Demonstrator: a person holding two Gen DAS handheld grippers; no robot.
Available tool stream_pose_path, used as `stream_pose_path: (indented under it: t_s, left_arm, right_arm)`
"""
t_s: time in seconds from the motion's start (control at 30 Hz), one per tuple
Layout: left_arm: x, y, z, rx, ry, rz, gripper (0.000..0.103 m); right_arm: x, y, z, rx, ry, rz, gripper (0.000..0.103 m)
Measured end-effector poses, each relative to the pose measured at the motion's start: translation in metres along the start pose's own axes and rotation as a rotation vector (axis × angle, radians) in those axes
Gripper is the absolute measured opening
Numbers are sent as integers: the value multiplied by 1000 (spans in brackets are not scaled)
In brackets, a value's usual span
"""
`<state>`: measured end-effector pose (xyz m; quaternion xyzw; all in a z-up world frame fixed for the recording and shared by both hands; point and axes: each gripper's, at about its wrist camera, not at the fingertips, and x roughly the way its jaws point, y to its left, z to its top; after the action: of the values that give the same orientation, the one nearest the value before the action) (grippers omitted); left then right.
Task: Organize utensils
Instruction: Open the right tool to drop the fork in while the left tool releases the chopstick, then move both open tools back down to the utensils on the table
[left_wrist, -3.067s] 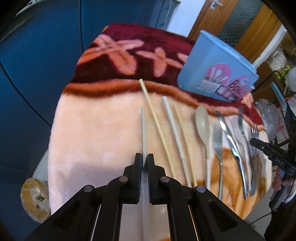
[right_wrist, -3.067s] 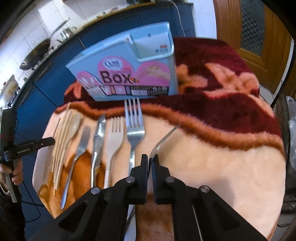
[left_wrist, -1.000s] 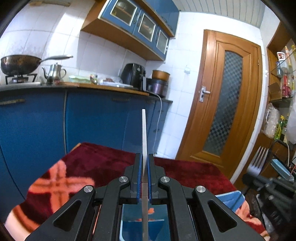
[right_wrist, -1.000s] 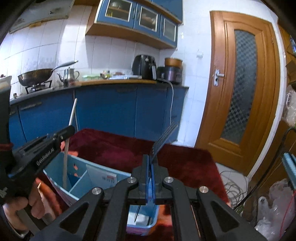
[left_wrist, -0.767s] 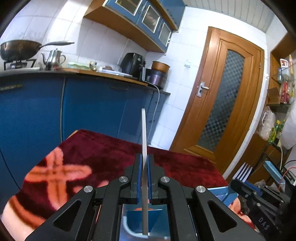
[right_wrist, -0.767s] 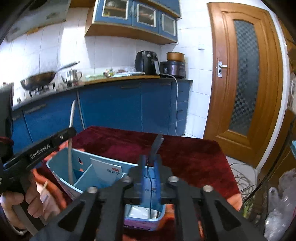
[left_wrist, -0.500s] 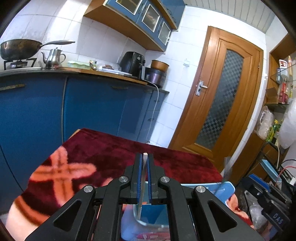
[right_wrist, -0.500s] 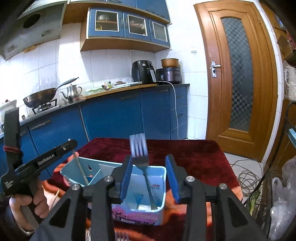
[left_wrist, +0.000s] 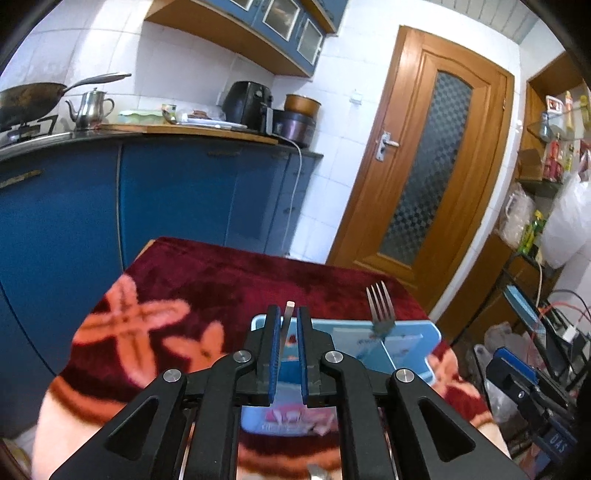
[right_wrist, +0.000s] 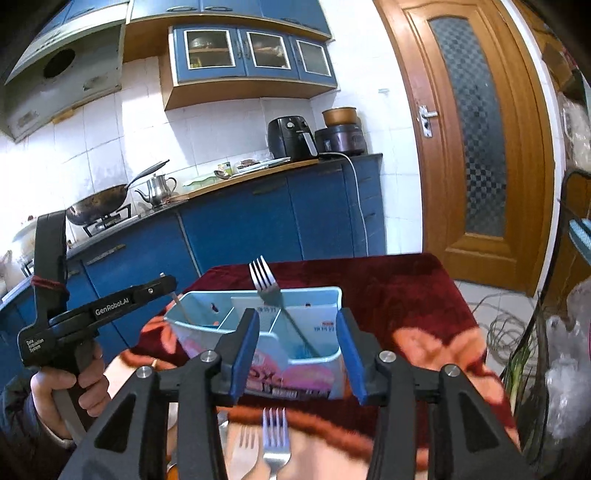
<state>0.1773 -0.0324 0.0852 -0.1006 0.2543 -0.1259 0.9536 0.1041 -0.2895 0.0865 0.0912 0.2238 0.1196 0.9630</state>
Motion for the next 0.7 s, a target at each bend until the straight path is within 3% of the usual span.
stream_pose_path:
  t_s: [0.2,0.27,0.3,0.7]
  left_arm:
    - [-18,-4,-4,36,49,-3,14]
    - [-22,-5,-4,46,52,-5,32]
    - [-23,-5,-5,53,48,3,35]
    - [-55,5,-18,125,90,76,35]
  right_arm:
    - [-15,-6,-13,63,9,13,50]
    - [-18,-8,-18,67,12,8,51]
    - [-19,-9,-20,71,17,7,51]
    - [-31,-16,-46,105,70,-3,53]
